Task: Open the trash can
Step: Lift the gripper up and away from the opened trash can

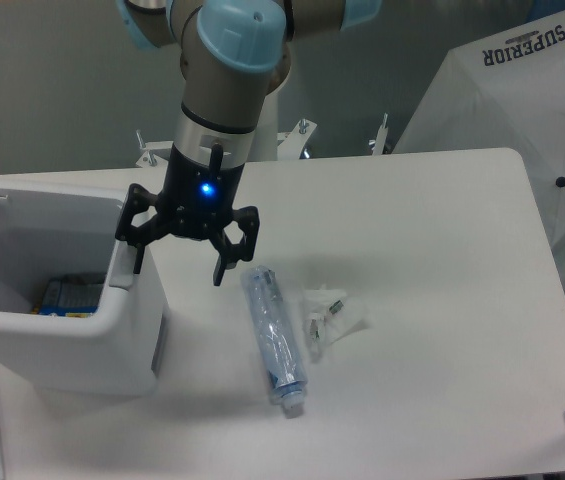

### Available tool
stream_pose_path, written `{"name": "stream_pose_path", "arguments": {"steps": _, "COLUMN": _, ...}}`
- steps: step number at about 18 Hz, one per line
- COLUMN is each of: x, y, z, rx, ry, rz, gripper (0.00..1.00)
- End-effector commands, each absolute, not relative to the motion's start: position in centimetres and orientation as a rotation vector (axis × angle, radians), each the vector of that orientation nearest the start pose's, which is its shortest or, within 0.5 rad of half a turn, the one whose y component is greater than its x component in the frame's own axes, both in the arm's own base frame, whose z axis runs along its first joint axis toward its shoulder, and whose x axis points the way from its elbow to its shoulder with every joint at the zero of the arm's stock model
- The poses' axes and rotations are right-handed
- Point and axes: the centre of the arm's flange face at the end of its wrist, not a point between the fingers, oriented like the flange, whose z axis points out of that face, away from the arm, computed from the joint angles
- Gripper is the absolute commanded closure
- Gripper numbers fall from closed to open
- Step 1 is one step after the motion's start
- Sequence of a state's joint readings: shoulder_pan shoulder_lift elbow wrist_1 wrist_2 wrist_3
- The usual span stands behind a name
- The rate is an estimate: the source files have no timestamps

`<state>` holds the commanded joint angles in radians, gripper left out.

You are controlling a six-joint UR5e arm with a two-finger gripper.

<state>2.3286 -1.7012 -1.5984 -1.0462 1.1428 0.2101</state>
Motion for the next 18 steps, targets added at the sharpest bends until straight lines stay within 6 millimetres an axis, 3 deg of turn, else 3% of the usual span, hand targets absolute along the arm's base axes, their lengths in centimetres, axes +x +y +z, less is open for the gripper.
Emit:
{"name": "stream_pose_path", "arguments": {"steps": 6, "x": -27.4, "y": 53.6, "z": 51.9, "rx": -2.425, "ry": -0.541, "rz": -0.160, "gripper": 0.00}}
{"name": "stream_pose_path", "arguments": {"steps": 12, "x": -32.3, "y": 51.1, "z": 56.1, "rx": -2.336, "ry": -0.590, "rz": -0.051, "gripper": 0.00}}
{"name": "stream_pose_path", "arguments": {"steps": 18, "x": -34.3, "y": 49.6, "z": 56.3, "rx": -2.413, "ry": -0.408, "rz": 0.148, "gripper": 0.00}}
